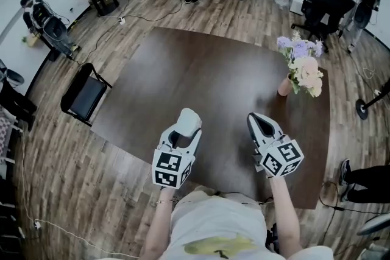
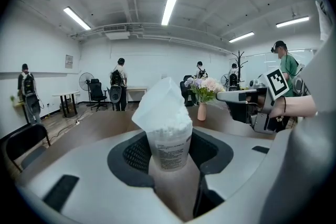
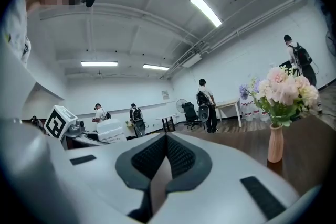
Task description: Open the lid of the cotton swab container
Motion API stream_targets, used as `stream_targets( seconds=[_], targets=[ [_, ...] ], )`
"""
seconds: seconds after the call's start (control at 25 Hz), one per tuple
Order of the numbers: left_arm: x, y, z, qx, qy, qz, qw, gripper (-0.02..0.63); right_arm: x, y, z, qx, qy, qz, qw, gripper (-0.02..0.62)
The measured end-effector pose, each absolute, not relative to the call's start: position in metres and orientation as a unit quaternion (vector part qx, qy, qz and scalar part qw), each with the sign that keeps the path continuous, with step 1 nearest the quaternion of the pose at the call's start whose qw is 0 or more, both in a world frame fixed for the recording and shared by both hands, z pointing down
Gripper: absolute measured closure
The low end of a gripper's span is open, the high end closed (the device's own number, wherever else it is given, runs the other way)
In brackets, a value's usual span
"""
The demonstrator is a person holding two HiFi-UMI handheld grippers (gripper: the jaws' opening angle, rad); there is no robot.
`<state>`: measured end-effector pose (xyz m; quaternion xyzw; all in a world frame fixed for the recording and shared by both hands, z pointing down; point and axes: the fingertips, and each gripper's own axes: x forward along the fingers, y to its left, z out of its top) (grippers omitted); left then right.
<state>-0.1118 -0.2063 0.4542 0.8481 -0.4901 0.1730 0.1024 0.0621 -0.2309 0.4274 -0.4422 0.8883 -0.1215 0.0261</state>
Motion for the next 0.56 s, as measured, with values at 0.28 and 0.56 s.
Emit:
stream_targets(
  seconds=[0.28,0.56],
  targets=[
    [-0.117,-0.207,0.453,0.845,-0.496,0.17,0.103,0.397,0.065,-0.23,0.427,-0.456,0.883,-0.111,0.025,0.574],
    [-0.125,-0.207,0.454,0.842,-0.501,0.17,0.105,0.397,0.068,-0.229,0.428,-0.477,0.872,-0.108,0.028,0.574]
  ],
)
